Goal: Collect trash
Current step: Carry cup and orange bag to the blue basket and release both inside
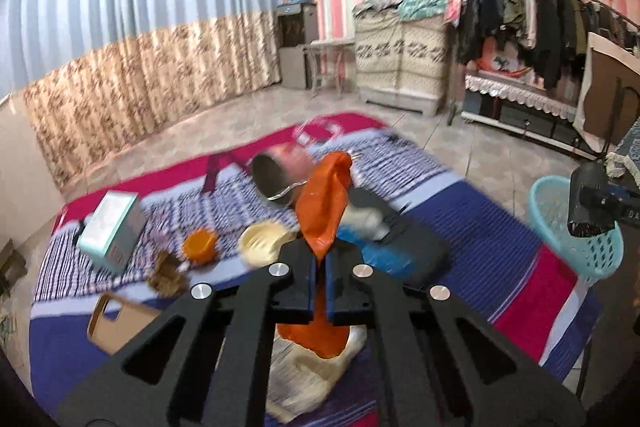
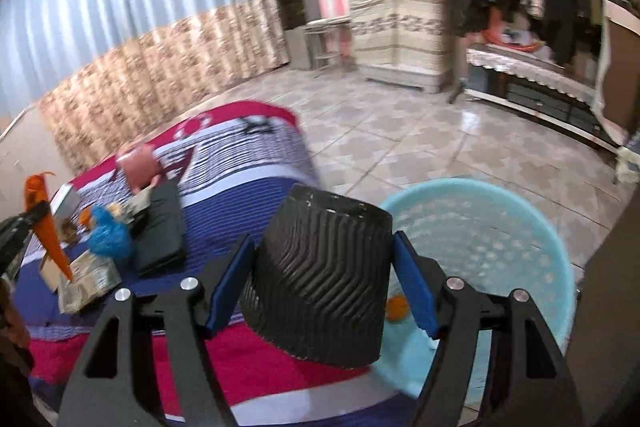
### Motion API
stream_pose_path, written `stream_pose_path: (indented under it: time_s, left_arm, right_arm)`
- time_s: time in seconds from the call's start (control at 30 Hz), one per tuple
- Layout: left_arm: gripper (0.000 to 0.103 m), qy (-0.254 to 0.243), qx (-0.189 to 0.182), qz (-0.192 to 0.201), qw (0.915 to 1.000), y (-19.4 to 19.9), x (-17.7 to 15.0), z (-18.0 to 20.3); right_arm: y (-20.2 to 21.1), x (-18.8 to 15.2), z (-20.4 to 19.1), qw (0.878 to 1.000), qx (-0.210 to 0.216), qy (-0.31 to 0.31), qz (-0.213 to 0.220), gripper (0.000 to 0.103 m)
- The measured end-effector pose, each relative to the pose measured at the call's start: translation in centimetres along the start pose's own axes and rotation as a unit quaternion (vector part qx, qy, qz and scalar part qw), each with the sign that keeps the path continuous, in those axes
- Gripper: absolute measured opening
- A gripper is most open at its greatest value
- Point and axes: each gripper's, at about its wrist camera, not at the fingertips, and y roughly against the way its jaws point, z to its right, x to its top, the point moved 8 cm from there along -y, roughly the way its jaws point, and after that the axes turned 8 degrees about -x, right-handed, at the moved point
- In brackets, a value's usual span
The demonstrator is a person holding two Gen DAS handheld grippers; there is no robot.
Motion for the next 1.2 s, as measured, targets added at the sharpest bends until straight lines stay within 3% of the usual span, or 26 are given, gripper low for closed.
stream_pose_path:
  time_s: [0.33,0.77,1.13,1.2]
  left_arm:
    - [0.001,-0.026,-0.077,0.025,0.9964,-2.0,4.2,10.0]
    - [0.001,-0.047,-0.200,-0.003,0.9787,-8.6,3.6,24.8]
    - [0.002,-0.069,-0.236,-0.026,0.9689,-13.3,3.0,32.6]
    - [0.012,-0.076,-0.229,-0.030,0.9701,-13.9,2.8,32.9]
  right_arm:
    - [-0.1,0.8,8.8,0.995,-0.088,-0.042,0.013,0.070]
    - [-2.0,-0.8,14.7,0.986,-0.153,-0.058,-0.014,0.069]
    - [-2.1,-1.4,18.2,0.981,-0.165,-0.099,-0.019,0.069]
    - [-2.3,-1.5,18.4,0.980,-0.166,-0.103,-0.022,0.069]
